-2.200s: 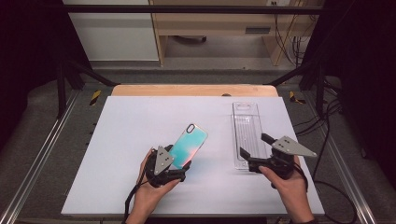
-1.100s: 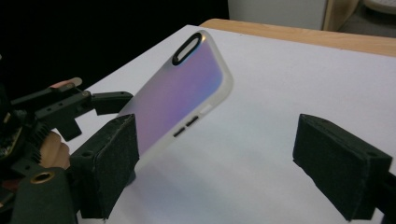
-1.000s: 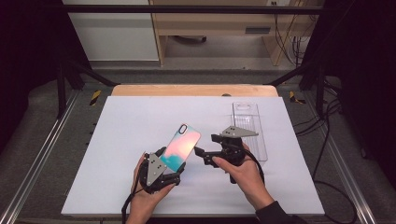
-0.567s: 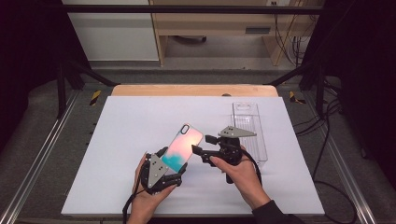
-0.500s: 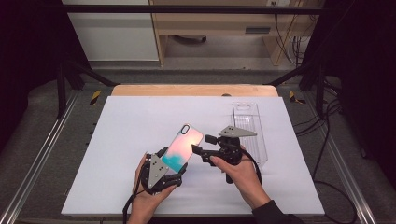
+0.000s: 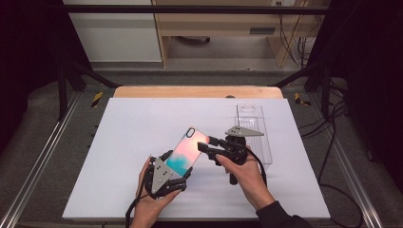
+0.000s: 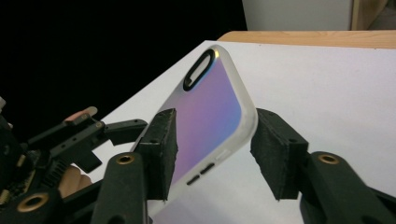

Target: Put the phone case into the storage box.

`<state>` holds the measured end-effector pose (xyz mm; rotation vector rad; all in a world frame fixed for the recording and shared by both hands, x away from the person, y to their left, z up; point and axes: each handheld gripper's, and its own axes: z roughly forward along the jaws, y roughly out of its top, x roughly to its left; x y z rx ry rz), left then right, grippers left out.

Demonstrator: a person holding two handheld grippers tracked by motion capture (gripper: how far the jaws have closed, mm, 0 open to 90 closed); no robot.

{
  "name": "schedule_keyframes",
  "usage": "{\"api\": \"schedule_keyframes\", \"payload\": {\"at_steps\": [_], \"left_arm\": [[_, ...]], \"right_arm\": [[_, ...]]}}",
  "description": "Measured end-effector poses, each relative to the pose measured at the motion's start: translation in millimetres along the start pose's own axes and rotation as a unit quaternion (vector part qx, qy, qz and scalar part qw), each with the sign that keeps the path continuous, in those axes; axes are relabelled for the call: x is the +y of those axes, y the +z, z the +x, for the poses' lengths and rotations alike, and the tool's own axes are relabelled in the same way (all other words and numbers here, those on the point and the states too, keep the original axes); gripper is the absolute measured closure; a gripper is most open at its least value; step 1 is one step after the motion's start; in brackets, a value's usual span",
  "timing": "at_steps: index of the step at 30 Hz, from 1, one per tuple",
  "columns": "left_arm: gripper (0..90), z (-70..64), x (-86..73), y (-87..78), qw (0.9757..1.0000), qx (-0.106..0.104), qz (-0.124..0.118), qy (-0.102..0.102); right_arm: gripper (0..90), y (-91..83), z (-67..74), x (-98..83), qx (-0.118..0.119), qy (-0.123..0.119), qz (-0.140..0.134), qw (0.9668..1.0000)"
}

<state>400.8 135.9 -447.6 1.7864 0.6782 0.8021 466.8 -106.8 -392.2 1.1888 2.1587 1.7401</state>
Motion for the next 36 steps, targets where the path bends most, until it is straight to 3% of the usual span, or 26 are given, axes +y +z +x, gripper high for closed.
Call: {"api": "schedule_keyframes", "payload": {"at_steps": [11, 20, 25, 36], "left_arm": [[16.5, 1.1, -0.8, 0.8, 0.9999, -0.011, -0.007, -0.003], [16.4, 5.6, -10.2, 6.2, 0.9992, -0.032, 0.007, -0.021], [16.4, 6.9, -11.8, 8.1, 0.999, -0.04, 0.009, -0.021], [16.0, 2.9, -13.1, 12.0, 0.9992, -0.034, 0.009, -0.02]], "right_arm": [[63.4, 1.5, -7.4, 1.7, 0.027, 0.036, -0.001, 0.999], [70.4, 3.4, -8.0, 2.1, 0.035, 0.038, 0.006, 0.9986], [73.6, 2.5, -8.1, 2.2, 0.048, 0.042, 0.007, 0.9979], [81.0, -1.7, 0.3, 3.1, 0.08, 0.04, 0.003, 0.996]]}}
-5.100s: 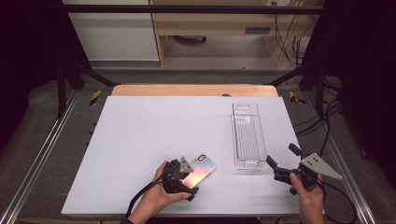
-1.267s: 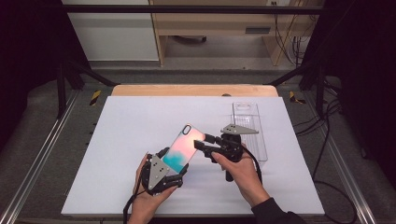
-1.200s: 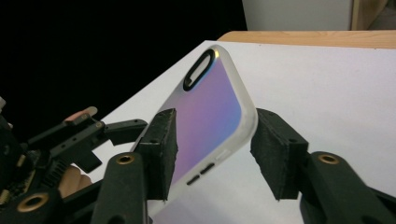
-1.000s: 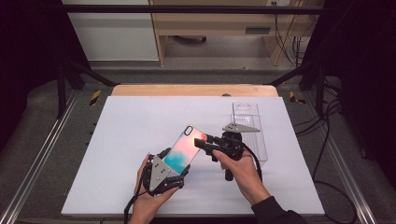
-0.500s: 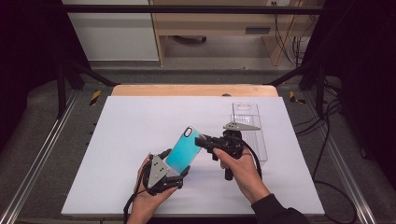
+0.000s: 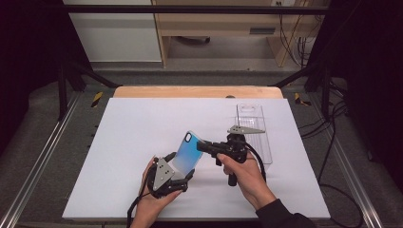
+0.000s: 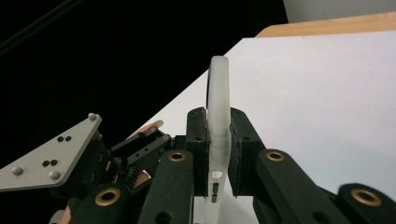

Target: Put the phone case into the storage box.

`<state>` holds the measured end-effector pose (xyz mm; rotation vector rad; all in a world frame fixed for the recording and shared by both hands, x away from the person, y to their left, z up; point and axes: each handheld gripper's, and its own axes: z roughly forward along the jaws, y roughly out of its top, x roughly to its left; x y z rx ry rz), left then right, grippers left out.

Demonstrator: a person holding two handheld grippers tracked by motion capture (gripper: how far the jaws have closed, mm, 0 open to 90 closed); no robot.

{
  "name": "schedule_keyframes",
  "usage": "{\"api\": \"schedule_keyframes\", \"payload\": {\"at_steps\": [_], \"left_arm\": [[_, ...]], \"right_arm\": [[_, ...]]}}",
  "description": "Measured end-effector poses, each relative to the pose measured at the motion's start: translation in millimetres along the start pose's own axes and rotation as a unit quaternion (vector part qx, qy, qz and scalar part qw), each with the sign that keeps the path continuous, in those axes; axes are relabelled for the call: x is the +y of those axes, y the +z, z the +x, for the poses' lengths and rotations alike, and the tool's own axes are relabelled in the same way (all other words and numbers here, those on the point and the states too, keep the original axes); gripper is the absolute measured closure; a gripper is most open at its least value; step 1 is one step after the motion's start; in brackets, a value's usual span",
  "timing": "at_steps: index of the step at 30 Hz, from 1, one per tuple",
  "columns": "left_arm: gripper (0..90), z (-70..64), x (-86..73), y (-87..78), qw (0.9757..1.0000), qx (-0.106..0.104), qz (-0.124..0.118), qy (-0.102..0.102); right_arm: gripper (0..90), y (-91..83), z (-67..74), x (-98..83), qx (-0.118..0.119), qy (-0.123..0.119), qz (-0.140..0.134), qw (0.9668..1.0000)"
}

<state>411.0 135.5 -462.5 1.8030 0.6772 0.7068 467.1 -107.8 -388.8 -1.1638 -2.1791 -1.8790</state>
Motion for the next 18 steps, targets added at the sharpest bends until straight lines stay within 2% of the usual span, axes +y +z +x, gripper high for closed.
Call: {"api": "schedule_keyframes", "payload": {"at_steps": [3, 4, 6, 8, 11, 14, 18], "left_arm": [[15.6, -0.2, 0.1, -0.7, 0.9999, 0.002, -0.007, 0.007], [14.7, -0.3, 0.0, -0.8, 0.9999, 0.001, -0.014, 0.005], [6.4, 1.6, -1.3, -0.6, 0.9999, -0.002, -0.01, -0.005], [5.9, 2.7, -2.1, -1.2, 0.9999, -0.004, -0.012, -0.008], [4.9, 6.6, -3.2, -3.3, 0.9995, -0.004, -0.012, -0.028], [3.1, 11.5, -3.1, -7.1, 0.9988, -0.003, -0.016, -0.046], [1.5, 17.2, -2.9, -12.9, 0.9978, 0.002, -0.024, -0.061]], "right_arm": [[81.1, -0.3, 2.1, 1.2, -0.004, -0.008, -0.003, 1.0], [81.1, -0.6, 2.6, 2.0, -0.01, -0.014, -0.005, 0.9998], [81.2, -2.6, 0.0, 4.5, -0.029, -0.029, -0.013, 0.9991], [81.1, -3.6, -1.8, 5.5, -0.035, -0.029, -0.015, 0.9989], [81.1, -6.3, -6.9, 7.9, -0.048, -0.035, -0.013, 0.9981], [81.1, -9.1, -10.8, 10.4, -0.062, -0.051, -0.01, 0.9967], [81.1, -13.0, -15.7, 14.5, -0.068, -0.052, -0.018, 0.9962]]}}
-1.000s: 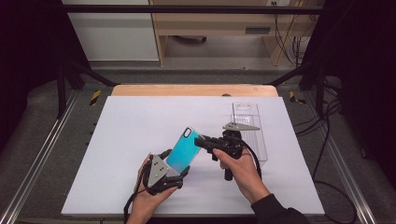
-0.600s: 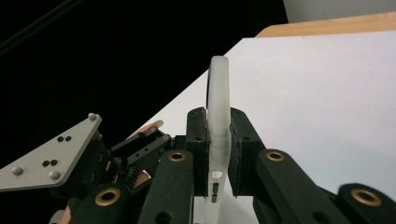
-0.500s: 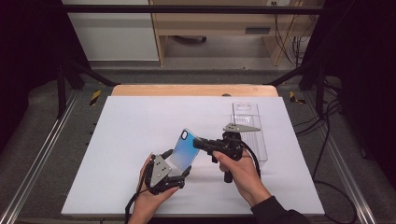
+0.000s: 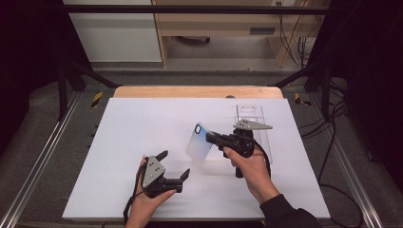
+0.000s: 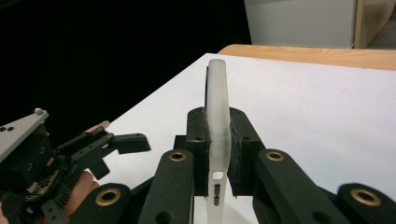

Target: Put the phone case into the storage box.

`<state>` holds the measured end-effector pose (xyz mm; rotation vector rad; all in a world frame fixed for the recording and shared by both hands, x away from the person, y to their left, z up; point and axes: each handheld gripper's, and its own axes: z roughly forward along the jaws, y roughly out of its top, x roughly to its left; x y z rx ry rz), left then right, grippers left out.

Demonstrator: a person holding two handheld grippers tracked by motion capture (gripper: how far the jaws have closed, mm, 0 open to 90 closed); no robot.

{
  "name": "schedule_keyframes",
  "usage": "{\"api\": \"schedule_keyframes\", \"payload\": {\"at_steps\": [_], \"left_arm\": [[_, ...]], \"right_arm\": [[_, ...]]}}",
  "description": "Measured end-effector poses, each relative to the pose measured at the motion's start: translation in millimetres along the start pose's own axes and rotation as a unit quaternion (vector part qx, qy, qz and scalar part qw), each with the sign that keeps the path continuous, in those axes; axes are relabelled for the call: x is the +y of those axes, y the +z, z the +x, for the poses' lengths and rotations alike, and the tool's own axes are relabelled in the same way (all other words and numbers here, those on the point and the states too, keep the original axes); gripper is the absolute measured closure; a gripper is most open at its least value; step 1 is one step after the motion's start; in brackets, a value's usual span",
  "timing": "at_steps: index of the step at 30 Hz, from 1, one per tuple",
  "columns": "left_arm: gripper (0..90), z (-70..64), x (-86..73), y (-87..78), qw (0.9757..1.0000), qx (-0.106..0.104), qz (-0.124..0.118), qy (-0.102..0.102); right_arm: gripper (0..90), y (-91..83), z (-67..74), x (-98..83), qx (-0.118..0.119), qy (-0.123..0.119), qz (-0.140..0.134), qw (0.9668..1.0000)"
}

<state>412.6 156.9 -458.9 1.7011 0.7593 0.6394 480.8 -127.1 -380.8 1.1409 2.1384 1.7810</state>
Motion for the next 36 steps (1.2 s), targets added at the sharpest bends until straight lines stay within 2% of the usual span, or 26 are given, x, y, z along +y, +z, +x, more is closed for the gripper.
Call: {"api": "schedule_keyframes", "payload": {"at_steps": [2, 7, 14, 18, 23, 27, 31, 36], "left_arm": [[1.5, 3.3, 0.4, -4.2, 0.9999, 0.005, -0.004, -0.008], [2.2, 8.4, -0.8, -12.5, 0.9999, 0.002, -0.007, -0.013], [1.7, 22.6, -2.5, -28.1, 0.9993, 0.017, -0.019, -0.028], [1.6, 26.8, -4.5, -36.5, 0.999, 0.013, -0.022, -0.038], [1.4, 32.3, -6.6, -50.5, 0.9979, 0.027, -0.032, -0.049], [1.6, 39.4, -6.4, -53.4, 0.9968, 0.042, -0.036, -0.058], [1.4, 45.0, -4.3, -60.5, 0.9962, 0.05, -0.048, -0.053], [1.3, 54.5, -5.3, -66.1, 0.9948, 0.061, -0.06, -0.056]], "right_arm": [[81.1, -1.7, -2.0, 3.5, -0.003, -0.006, -0.001, 1.0], [81.1, -3.7, -4.5, 9.2, -0.008, -0.013, 0.001, 0.9999], [81.1, -8.4, -10.7, 24.1, -0.013, -0.023, -0.005, 0.9996], [81.1, -11.2, -11.6, 34.1, -0.017, -0.032, -0.008, 0.9993], [81.1, -14.9, -10.8, 48.4, -0.025, -0.045, -0.012, 0.9986], [81.1, -18.0, -12.0, 57.8, -0.033, -0.06, -0.012, 0.9976], [81.1, -20.4, -15.7, 64.9, -0.038, -0.061, -0.012, 0.9973], [81.1, -18.0, -21.3, 76.3, -0.039, -0.066, -0.018, 0.9969]]}}
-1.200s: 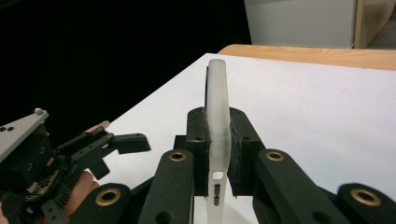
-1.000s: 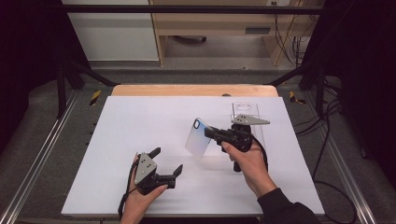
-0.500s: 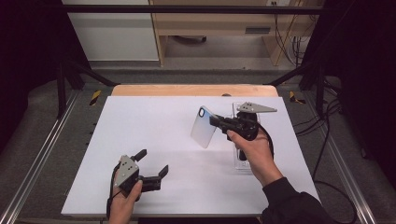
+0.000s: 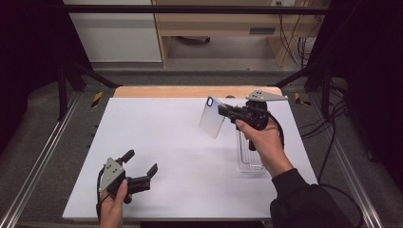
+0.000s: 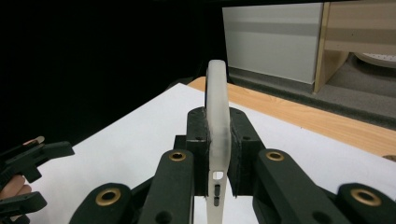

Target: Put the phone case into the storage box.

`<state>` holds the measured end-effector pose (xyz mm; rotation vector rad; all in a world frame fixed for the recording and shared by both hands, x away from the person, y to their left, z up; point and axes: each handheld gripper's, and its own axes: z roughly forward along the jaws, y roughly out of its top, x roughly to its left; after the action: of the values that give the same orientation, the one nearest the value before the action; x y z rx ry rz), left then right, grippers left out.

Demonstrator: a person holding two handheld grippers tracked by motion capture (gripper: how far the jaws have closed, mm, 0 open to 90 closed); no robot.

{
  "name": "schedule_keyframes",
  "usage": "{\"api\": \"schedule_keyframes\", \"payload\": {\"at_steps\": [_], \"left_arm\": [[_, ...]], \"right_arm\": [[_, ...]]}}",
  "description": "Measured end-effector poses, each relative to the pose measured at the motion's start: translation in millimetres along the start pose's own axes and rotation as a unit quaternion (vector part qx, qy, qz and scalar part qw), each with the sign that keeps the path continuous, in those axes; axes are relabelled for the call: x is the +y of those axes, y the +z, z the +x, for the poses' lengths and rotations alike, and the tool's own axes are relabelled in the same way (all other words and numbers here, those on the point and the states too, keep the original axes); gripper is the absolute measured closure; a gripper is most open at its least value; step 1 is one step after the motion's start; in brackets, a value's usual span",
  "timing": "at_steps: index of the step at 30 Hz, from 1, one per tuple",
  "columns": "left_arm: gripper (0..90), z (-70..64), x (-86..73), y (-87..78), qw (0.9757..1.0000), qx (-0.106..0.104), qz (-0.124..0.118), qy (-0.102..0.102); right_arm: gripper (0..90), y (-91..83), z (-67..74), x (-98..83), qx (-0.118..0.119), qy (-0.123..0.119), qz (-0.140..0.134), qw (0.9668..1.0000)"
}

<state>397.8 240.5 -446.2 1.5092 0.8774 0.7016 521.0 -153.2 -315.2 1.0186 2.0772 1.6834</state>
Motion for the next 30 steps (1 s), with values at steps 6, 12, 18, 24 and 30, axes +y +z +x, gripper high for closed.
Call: {"api": "schedule_keyframes", "payload": {"at_steps": [6, 12, 18, 24, 30], "left_arm": [[1.3, 4.7, 0.0, -2.1, 0.9999, -0.001, -0.012, 0.001], [1.3, 9.6, -0.1, -1.7, 0.9999, -0.005, -0.014, -0.004], [1.3, 9.1, 1.2, -5.4, 0.9999, 0.001, -0.017, 0.0], [1.3, 9.9, 0.4, -6.3, 0.9998, 0.005, -0.018, 0.007], [1.4, 12.7, -2.3, -5.3, 0.9998, 0.007, -0.016, -0.002]], "right_arm": [[81.1, 11.9, -5.1, 7.6, 0.003, -0.004, 0.005, 1.0], [81.1, 18.2, -5.2, 14.0, 0.003, -0.007, 0.016, 0.9998], [81.1, 9.5, -6.3, 17.9, -0.004, -0.007, 0.01, 0.9999], [81.1, -7.0, -9.2, 23.8, -0.02, -0.023, 0.005, 0.9995], [81.1, -26.7, -22.2, 29.6, -0.037, -0.034, 0.006, 0.9987]]}}
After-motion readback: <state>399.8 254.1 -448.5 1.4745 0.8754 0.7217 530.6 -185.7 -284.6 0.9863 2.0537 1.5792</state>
